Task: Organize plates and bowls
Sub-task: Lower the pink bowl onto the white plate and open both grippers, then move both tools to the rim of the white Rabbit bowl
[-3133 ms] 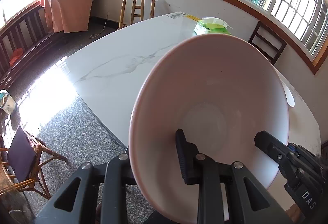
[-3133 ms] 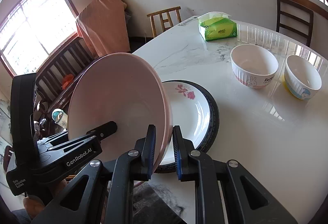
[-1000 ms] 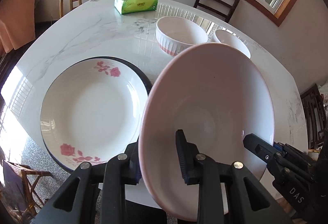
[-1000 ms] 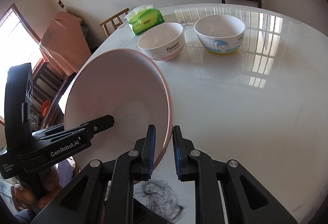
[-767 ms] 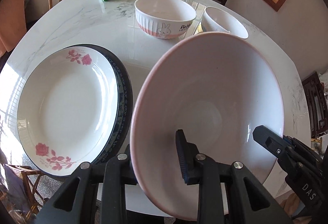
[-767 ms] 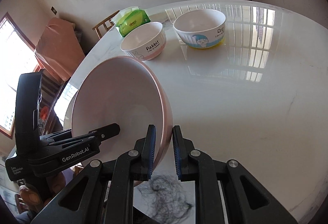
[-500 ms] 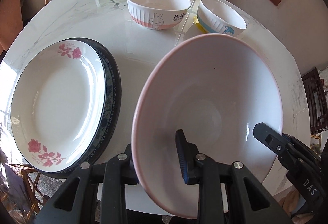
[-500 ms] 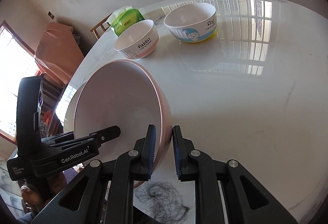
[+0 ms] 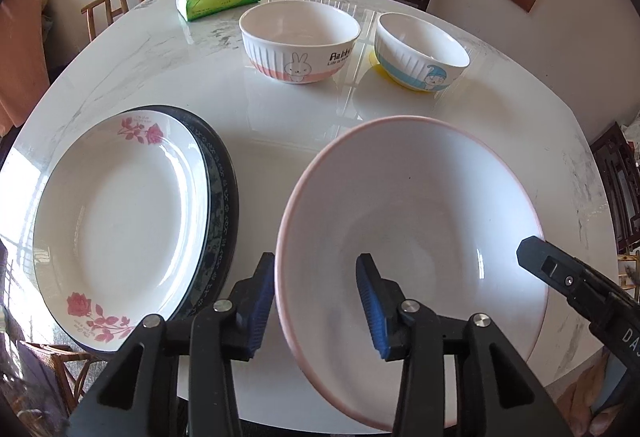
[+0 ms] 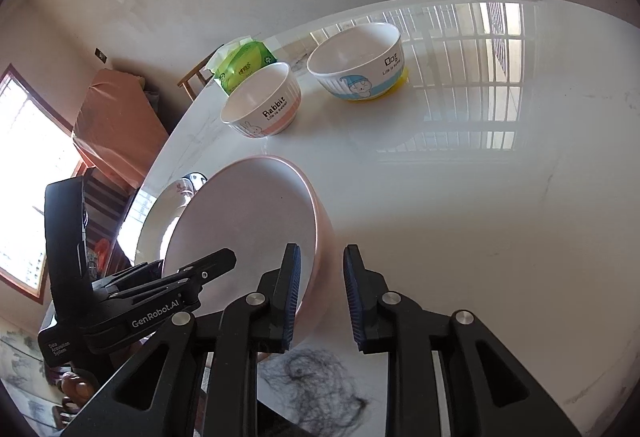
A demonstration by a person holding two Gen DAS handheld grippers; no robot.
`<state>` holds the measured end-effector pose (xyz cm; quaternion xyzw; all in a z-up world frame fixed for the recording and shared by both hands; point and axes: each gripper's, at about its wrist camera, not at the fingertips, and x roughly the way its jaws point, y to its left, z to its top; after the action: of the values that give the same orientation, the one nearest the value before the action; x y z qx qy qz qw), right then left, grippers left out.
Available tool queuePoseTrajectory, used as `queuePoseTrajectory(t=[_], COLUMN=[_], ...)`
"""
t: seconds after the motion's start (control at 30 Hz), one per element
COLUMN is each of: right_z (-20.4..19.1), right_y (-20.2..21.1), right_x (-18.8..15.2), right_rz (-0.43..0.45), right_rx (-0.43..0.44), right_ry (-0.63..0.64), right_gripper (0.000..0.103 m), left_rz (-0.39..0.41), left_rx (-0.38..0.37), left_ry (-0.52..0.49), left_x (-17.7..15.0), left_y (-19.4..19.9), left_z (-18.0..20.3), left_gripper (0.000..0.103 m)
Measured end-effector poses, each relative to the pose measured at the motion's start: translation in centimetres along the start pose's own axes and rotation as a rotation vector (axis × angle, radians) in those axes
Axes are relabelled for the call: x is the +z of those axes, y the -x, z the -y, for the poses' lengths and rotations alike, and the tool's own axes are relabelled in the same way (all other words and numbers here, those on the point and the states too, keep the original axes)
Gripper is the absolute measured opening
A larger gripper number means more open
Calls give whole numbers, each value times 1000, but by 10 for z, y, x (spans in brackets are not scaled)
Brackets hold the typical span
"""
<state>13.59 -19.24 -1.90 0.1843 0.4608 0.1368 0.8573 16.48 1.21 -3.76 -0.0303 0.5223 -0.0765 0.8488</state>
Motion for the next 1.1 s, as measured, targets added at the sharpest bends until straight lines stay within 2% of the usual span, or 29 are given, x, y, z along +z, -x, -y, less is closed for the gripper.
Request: queuePoseTrajectory(t=[0.03, 0.1, 0.27, 0.33, 0.4, 0.5, 0.6, 0.7, 0.87, 0.97, 1.1], right_z=[1, 3, 1, 1, 2, 8, 10, 3, -20, -34, -53], right_y=[4, 13, 32, 37, 41, 44, 46, 45, 31, 9, -29], right_x=[0, -1, -5, -5, -3, 2, 8, 19, 60, 90, 127], right_rz=[32, 92, 210, 234, 238, 238, 223, 180, 27, -70, -155], right_rx=[-12, -18, -89, -100, -102, -79, -48, 32, 167, 173, 138], right_ry=[6, 5, 76, 96, 107, 90, 76, 74, 68, 68, 68], right_gripper=[24, 25, 25, 27, 30, 31, 31, 31, 32, 32, 32], left_rz=[42, 119, 251, 265, 265, 260, 230, 207, 111, 77, 52], left_rx=[17, 63, 40, 9, 17, -40, -106, -116, -183, -175, -156], left_ry=[-15, -21, 58, 85, 98, 106, 118, 127, 158, 181, 206], left_x=[-1, -3, -6, -6, -2, 1, 8, 18, 48, 72, 107], left_y=[3, 8, 32, 39, 47, 64, 70, 72, 58, 50, 34], left_z=[0, -3, -26, -34, -39, -43, -43, -41, -45, -52, -65], left_gripper=[48, 48, 49, 50, 50, 50, 50, 50, 50, 50, 51])
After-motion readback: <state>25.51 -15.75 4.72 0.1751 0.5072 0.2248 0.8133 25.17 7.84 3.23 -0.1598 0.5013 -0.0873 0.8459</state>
